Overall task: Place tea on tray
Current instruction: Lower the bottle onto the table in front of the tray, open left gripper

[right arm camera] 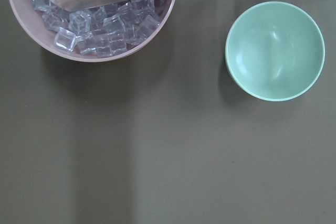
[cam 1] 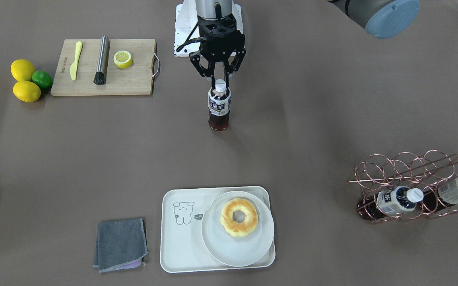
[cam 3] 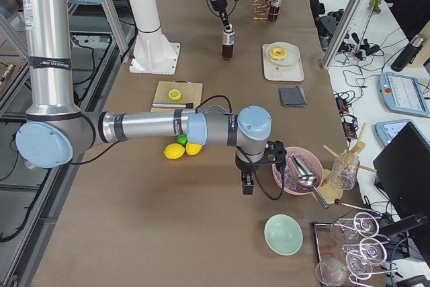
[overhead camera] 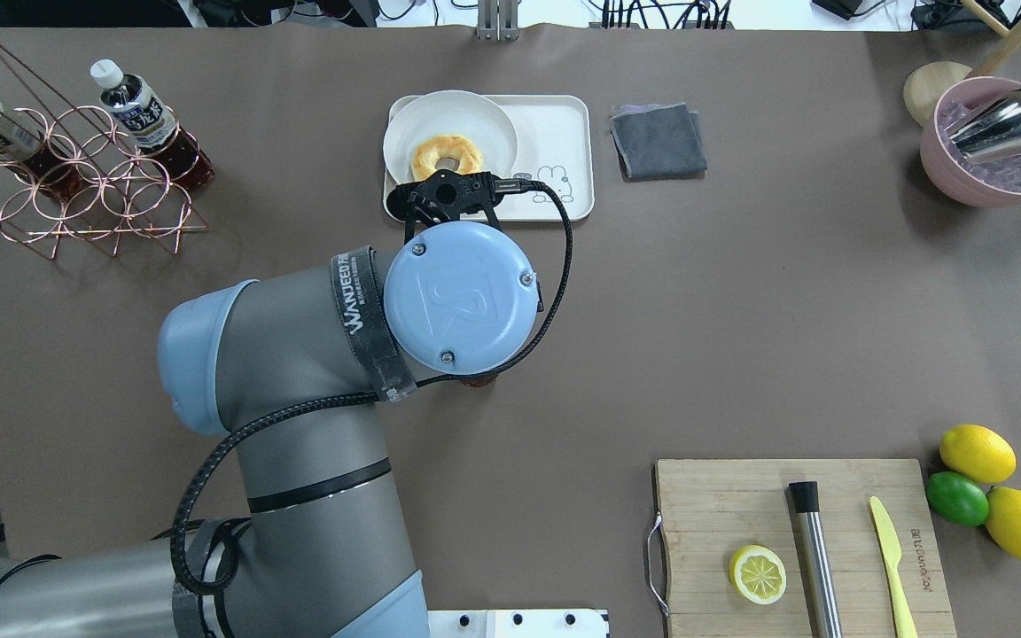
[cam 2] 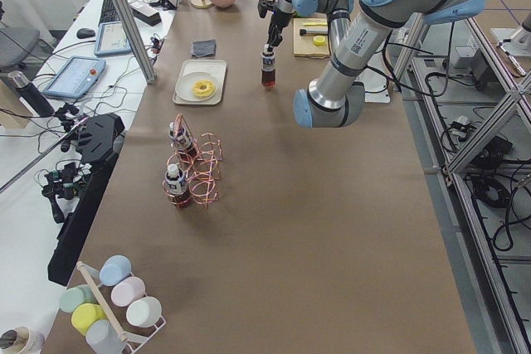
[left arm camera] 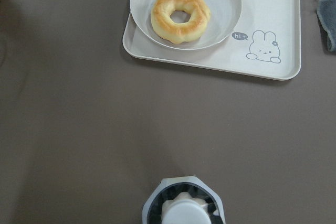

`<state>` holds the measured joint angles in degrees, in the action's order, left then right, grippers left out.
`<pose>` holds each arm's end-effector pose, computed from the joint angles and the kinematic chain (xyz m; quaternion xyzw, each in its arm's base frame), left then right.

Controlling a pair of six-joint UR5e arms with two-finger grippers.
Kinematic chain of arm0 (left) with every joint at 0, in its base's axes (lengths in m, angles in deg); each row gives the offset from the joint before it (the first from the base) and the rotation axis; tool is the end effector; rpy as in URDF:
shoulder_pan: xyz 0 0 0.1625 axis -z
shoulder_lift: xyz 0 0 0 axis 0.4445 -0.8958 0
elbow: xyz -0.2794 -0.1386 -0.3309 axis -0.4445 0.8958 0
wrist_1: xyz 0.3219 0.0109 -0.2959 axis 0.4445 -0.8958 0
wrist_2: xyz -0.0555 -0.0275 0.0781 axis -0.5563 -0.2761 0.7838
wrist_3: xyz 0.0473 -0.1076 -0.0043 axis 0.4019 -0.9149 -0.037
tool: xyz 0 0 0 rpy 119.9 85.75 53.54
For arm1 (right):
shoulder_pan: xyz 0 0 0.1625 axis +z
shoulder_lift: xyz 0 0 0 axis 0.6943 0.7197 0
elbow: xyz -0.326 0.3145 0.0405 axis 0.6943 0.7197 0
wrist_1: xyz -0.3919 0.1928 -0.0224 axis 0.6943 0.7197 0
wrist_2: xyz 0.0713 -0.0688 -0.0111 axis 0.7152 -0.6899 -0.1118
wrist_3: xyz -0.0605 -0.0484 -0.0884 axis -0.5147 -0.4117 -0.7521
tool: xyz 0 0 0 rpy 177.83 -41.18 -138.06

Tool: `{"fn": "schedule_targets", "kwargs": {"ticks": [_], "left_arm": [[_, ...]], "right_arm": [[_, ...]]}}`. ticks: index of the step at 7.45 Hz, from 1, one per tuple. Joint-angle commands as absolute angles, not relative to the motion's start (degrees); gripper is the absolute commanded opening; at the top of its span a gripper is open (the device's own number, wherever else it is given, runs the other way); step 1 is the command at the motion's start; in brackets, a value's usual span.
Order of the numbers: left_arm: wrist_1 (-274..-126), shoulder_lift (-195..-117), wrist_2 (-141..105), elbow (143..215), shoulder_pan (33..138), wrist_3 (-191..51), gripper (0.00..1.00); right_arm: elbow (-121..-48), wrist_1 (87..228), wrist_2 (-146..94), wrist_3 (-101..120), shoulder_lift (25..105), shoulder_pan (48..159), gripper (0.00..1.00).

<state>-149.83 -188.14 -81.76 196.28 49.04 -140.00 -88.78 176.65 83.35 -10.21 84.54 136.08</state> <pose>0.5482 -0.3839 0.0654 0.1318 0.3683 -0.1547 0.9072 0.0729 -0.5150 0.6487 0.0254 -0.3620 -0.0103 0.9318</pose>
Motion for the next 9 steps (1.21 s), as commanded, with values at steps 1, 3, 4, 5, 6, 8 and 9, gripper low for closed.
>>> {"fn": "schedule_targets", "kwargs": {"ticks": [1, 3, 4, 5, 6, 8, 9], "left_arm": [[-150.3, -188.0, -81.8, 196.1, 48.5, -139.8, 0.0], [-151.3, -188.1, -81.8, 194.9, 48.5, -139.8, 0.0], [-151.3, -188.1, -81.8, 194.9, 48.5, -139.6, 0.0], [-151.7, -188.0, -81.8, 194.9, 48.5, -139.6, 0.12], [-152.0, -187.7, -81.6, 194.8, 48.5, -139.6, 0.98], [-153.2, -187.0, -80.3, 195.3, 48.5, -139.5, 0.98], [-153.1, -187.1, -80.3, 196.7, 48.5, -139.4, 0.98]], "right_arm": [[-88.7, 176.7, 83.4, -10.3, 84.4, 136.1, 1.0], [-88.7, 176.7, 83.4, -10.3, 84.4, 136.1, 1.0], [-88.7, 176.7, 83.4, -10.3, 84.4, 136.1, 1.0], [-88.6, 176.7, 83.4, -10.3, 84.5, 136.1, 1.0], [-88.6, 176.7, 83.4, -10.3, 84.5, 136.1, 1.0], [-88.6, 176.7, 83.4, -10.2, 84.4, 136.1, 1.0], [-88.6, 176.7, 83.4, -10.2, 84.3, 136.1, 1.0]]}}
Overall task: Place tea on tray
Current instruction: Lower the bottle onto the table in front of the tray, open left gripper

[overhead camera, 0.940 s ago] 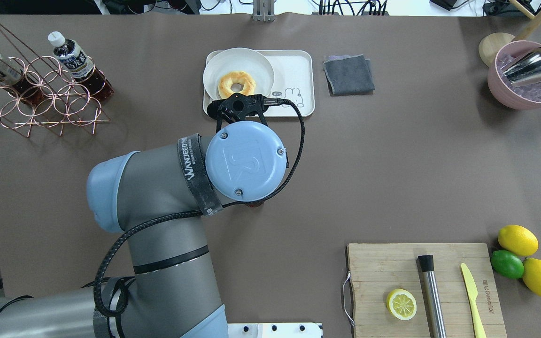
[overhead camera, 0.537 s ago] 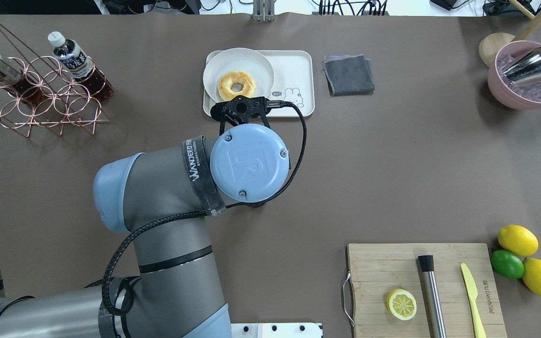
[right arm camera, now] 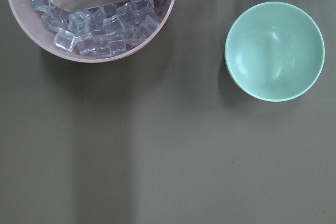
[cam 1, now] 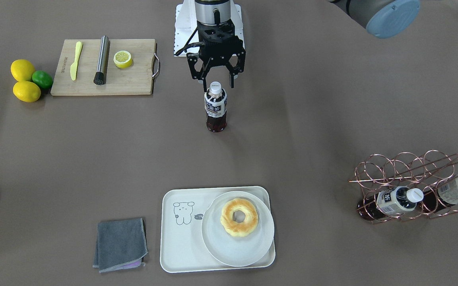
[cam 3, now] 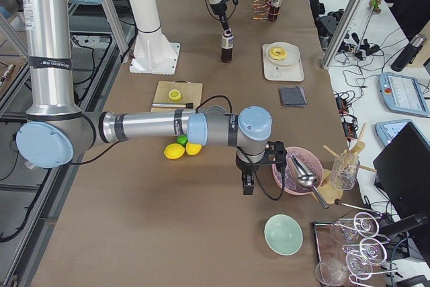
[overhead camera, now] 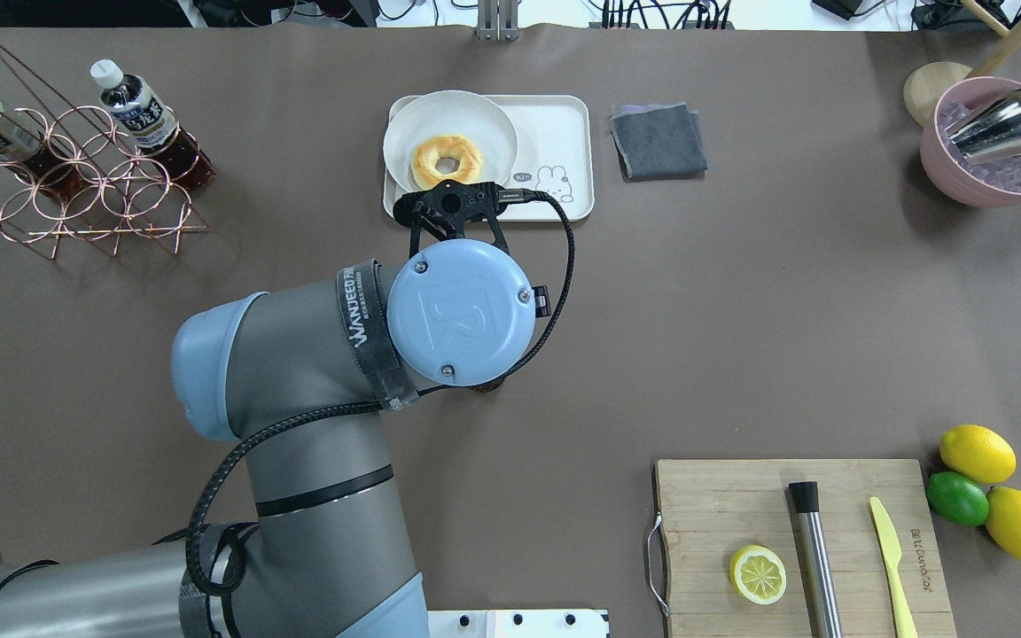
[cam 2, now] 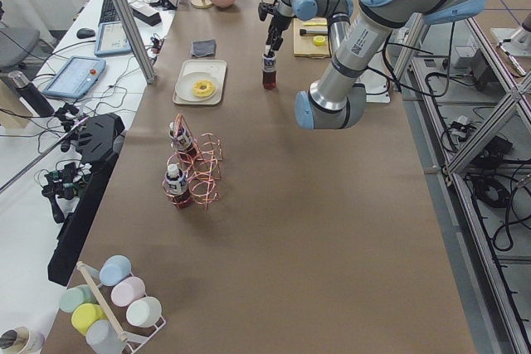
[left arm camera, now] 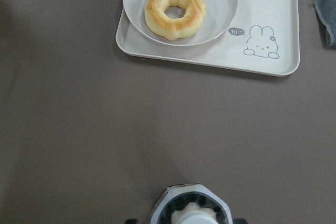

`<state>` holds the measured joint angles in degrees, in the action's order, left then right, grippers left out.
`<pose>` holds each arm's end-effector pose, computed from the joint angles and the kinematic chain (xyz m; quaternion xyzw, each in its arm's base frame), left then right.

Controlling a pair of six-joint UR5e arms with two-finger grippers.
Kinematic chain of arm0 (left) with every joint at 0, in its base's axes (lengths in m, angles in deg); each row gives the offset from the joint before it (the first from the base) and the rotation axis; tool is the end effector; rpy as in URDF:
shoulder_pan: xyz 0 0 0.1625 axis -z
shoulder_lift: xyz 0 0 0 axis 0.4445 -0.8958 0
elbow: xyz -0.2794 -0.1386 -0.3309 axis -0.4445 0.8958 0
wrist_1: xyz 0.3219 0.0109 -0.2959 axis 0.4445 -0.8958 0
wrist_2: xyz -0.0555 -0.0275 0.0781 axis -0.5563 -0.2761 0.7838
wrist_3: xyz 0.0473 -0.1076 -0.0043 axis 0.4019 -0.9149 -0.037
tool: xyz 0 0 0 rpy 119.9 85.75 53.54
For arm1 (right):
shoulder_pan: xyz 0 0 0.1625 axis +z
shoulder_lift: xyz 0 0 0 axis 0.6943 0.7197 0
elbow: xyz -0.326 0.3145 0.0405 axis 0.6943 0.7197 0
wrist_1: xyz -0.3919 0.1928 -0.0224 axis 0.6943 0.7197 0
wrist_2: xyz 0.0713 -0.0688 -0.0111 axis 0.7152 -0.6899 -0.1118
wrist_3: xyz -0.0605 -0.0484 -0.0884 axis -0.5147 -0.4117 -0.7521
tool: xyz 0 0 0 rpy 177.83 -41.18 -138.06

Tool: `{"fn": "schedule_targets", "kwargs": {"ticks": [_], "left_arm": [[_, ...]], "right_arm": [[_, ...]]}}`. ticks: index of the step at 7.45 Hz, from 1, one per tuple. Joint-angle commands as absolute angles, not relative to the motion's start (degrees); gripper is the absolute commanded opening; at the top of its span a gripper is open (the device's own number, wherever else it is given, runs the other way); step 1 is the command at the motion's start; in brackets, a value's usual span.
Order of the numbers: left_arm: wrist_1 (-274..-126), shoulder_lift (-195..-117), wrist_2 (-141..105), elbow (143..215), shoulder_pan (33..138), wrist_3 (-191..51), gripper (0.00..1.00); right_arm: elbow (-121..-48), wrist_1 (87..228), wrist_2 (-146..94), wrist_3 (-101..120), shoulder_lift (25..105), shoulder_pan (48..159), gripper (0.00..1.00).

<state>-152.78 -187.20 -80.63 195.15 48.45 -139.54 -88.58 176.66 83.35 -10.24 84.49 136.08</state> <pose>0.5599 -0.3839 0.0741 0.1417 0.3730 -0.1501 0.9046 0.0729 -0.5153 0.6501 0.0241 -0.3620 -0.0100 0.9318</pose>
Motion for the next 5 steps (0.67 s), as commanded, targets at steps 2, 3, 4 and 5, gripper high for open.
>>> {"fn": "schedule_targets", "kwargs": {"ticks": [2, 3, 4, 5], "left_arm": [[-152.6, -185.4, -81.2, 202.8, 50.0, -131.8, 0.98], [-152.9, -181.6, -84.1, 205.1, 53.5, -130.6, 0.98], [-156.2, -177.5, -86.7, 207.0, 56.6, -127.0, 0.98], [-159.6, -174.6, -86.7, 207.0, 57.8, -121.1, 0.98]], "right_arm": [[-88.6, 176.7, 83.4, -10.1, 83.9, 136.1, 1.0], [-88.7, 176.7, 83.4, -10.0, 83.7, 136.1, 1.0], [-88.7, 176.7, 83.4, -10.0, 83.7, 136.1, 1.0], [-88.8, 176.7, 83.4, -9.9, 83.5, 136.1, 1.0]]}}
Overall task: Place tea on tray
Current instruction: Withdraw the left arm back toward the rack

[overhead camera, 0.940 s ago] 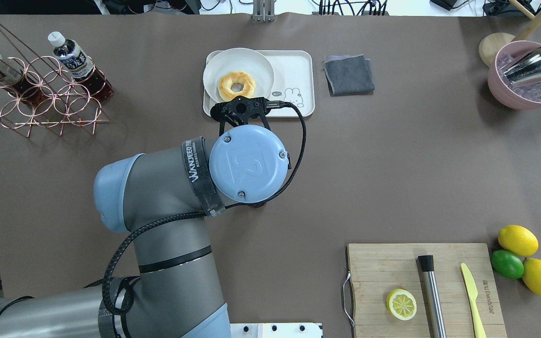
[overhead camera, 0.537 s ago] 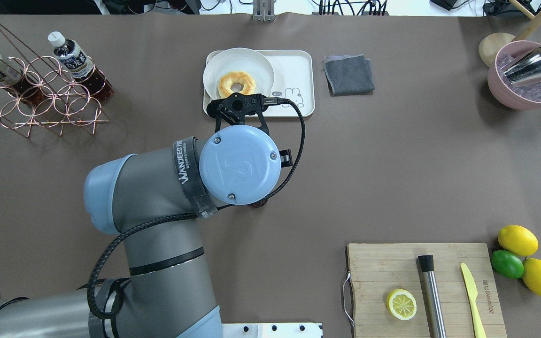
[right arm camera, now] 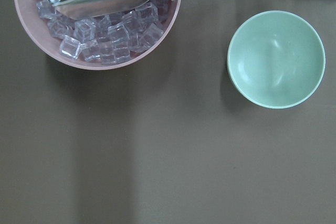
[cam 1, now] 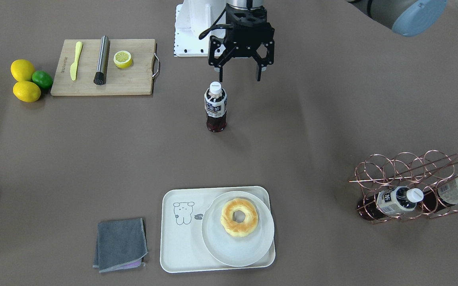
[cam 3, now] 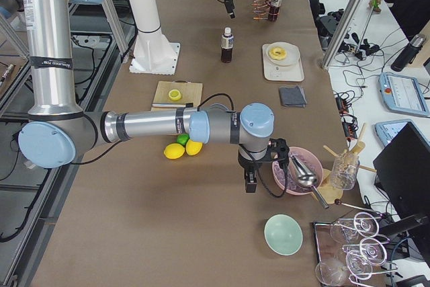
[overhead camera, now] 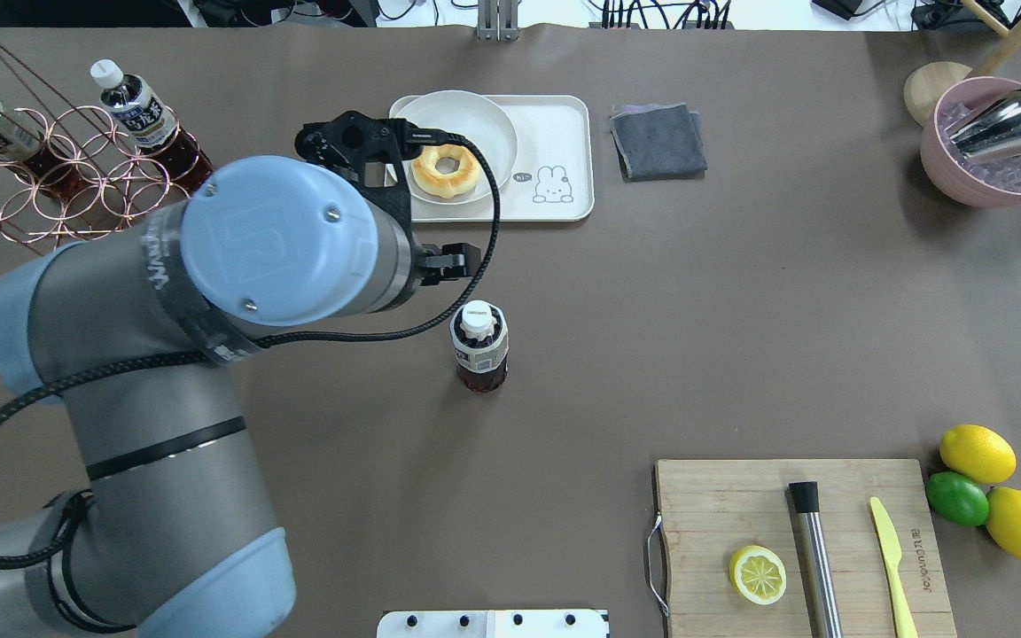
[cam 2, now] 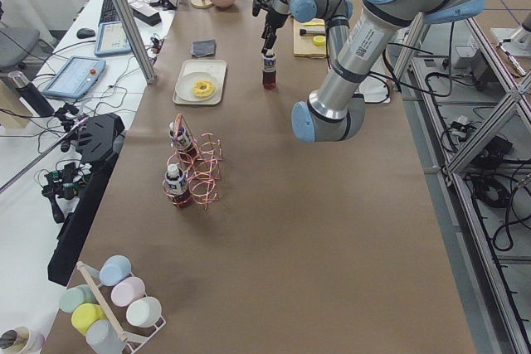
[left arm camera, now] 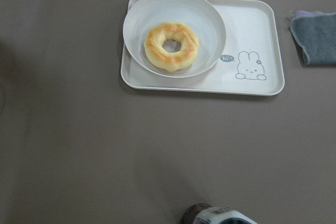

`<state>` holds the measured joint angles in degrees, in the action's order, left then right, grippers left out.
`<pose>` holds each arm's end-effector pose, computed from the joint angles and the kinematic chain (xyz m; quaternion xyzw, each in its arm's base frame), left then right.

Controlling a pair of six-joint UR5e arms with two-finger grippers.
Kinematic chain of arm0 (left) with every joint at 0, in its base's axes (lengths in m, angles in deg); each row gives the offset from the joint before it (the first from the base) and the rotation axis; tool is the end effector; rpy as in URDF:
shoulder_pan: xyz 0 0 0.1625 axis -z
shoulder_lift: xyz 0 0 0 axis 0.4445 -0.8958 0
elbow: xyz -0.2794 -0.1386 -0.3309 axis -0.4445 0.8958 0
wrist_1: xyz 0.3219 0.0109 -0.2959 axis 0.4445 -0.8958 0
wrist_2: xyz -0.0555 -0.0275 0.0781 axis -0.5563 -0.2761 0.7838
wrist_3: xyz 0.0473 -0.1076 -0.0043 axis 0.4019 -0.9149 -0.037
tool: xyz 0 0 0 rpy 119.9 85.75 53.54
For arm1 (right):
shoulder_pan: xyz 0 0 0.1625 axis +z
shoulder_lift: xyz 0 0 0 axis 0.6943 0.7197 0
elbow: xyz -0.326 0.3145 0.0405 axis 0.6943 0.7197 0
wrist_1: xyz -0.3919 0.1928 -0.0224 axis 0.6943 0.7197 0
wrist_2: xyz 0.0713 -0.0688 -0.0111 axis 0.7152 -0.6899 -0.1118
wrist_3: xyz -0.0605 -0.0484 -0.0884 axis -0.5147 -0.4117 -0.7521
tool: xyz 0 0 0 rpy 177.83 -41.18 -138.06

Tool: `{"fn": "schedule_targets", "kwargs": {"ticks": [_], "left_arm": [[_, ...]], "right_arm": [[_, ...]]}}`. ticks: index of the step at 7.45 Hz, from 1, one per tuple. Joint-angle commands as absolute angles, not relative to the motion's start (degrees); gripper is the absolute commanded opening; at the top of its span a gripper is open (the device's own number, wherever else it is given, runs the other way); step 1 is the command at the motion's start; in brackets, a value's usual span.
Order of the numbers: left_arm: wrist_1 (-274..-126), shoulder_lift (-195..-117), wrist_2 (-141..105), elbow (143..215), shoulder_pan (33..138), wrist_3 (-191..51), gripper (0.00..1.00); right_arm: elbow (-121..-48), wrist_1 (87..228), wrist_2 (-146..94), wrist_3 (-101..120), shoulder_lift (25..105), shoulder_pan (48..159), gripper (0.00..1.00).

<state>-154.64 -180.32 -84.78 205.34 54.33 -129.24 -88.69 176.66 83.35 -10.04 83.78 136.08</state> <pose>0.4694 -0.4040 0.0921 0.1773 0.4003 -0.0996 0.8935 0.0731 -0.5214 0.6426 0.0302 -0.3617 -0.0110 0.9317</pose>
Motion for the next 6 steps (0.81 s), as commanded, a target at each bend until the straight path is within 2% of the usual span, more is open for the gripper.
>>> {"fn": "schedule_targets", "kwargs": {"ticks": [1, 2, 4, 6], "left_arm": [[-163.9, -172.3, -86.3, 207.0, 57.9, -118.3, 0.98], [-168.2, -169.8, -86.2, 206.2, 59.2, -118.3, 0.98], [-169.3, -167.9, -86.7, 205.1, 61.6, -116.0, 0.98], [-169.3, -162.7, -88.8, 205.1, 66.7, -105.9, 0.98]], "right_arm": [[-88.8, 176.7, 83.4, -9.9, 83.2, 136.1, 1.0], [-88.5, 176.7, 83.4, -8.4, 82.1, 136.0, 1.0], [-88.4, 176.7, 83.3, -7.4, 81.2, 135.5, 1.0], [-88.4, 176.7, 83.4, -7.3, 80.4, 134.7, 1.0]]}}
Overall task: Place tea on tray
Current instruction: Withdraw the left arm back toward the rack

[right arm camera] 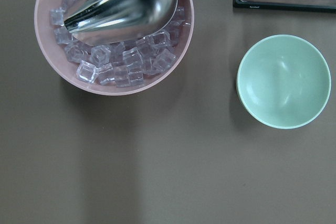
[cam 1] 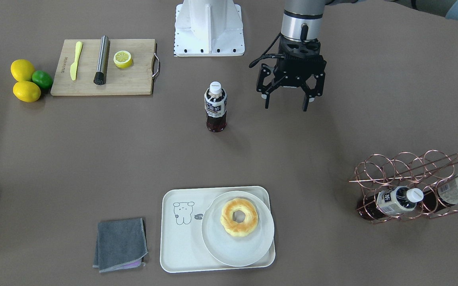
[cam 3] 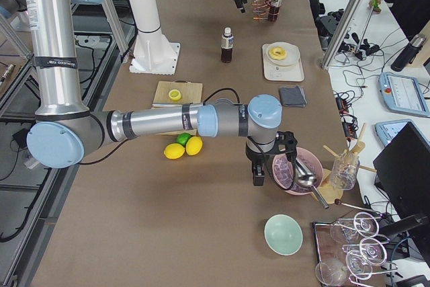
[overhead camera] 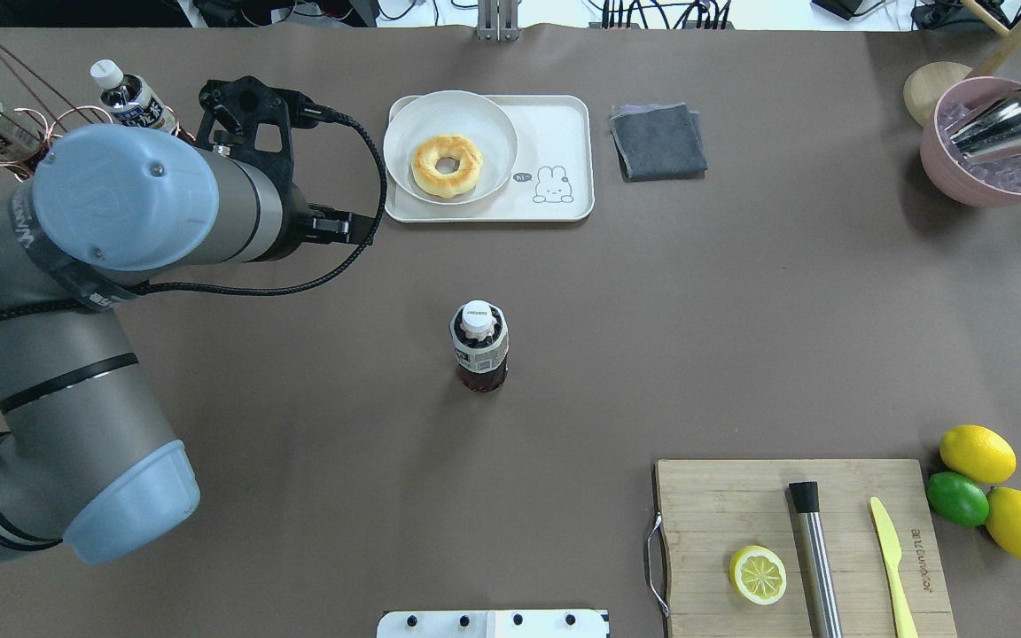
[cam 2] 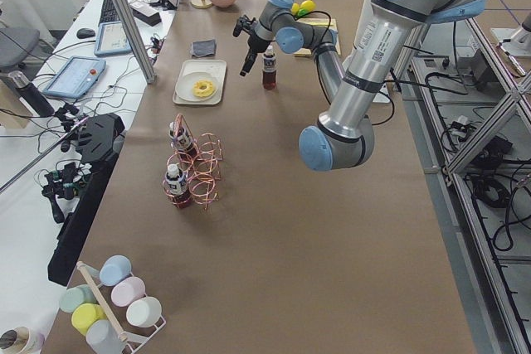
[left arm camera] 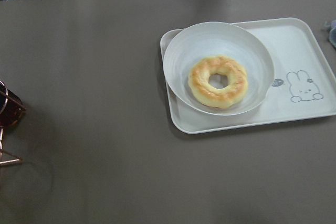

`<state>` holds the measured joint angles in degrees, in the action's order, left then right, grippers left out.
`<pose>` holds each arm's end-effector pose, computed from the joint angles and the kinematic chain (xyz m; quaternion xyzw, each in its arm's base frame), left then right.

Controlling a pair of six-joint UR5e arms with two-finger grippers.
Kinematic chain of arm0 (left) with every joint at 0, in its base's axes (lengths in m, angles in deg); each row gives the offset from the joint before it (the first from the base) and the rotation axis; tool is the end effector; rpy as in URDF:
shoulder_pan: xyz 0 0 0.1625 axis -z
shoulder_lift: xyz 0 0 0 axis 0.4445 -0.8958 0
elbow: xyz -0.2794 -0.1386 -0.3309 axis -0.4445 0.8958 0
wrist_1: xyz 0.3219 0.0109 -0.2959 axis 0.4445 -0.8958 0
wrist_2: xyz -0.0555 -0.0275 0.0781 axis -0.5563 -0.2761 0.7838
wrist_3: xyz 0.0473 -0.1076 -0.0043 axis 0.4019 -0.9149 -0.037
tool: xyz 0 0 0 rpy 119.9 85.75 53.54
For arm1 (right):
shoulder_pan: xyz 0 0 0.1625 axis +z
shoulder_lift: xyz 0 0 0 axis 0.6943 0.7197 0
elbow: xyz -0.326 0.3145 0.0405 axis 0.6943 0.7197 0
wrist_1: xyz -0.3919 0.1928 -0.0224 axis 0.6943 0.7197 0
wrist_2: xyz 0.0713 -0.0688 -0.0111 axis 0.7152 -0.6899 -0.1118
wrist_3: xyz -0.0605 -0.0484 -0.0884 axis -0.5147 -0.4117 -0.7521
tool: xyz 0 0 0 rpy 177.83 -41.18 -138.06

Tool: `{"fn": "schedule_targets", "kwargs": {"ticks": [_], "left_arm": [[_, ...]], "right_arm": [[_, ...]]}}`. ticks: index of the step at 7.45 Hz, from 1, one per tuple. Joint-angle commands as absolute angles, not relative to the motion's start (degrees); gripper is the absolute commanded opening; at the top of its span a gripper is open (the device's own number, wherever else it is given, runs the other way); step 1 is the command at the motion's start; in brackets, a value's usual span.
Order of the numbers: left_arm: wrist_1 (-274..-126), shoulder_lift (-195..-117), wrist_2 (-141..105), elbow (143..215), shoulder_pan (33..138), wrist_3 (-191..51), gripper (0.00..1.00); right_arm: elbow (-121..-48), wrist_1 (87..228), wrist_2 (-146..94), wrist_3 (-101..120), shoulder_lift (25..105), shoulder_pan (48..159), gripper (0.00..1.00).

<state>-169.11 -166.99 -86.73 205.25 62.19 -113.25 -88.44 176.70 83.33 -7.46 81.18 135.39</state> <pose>0.4147 -0.4630 0.1951 0.2481 0.3705 -0.0284 0.8946 0.0674 -0.5434 0.6207 0.0386 -0.3618 -0.0029 0.9314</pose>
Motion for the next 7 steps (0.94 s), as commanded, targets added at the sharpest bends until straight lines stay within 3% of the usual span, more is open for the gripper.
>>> {"fn": "schedule_targets", "kwargs": {"ticks": [1, 4, 7], "left_arm": [[-169.4, -159.1, -95.7, 205.3, 71.9, -102.5, 0.98], [-169.3, -145.3, -112.8, 207.2, 87.5, -80.0, 0.98], [-169.6, -137.2, -113.7, 204.3, 102.3, -57.7, 0.98]], "right_arm": [[-88.6, 176.7, 83.5, -5.4, 79.8, 134.4, 1.0], [-90.3, 177.0, 86.6, -4.0, 78.0, 132.6, 1.0], [-102.3, 184.3, 87.1, 7.7, 71.5, 121.8, 1.0]]}}
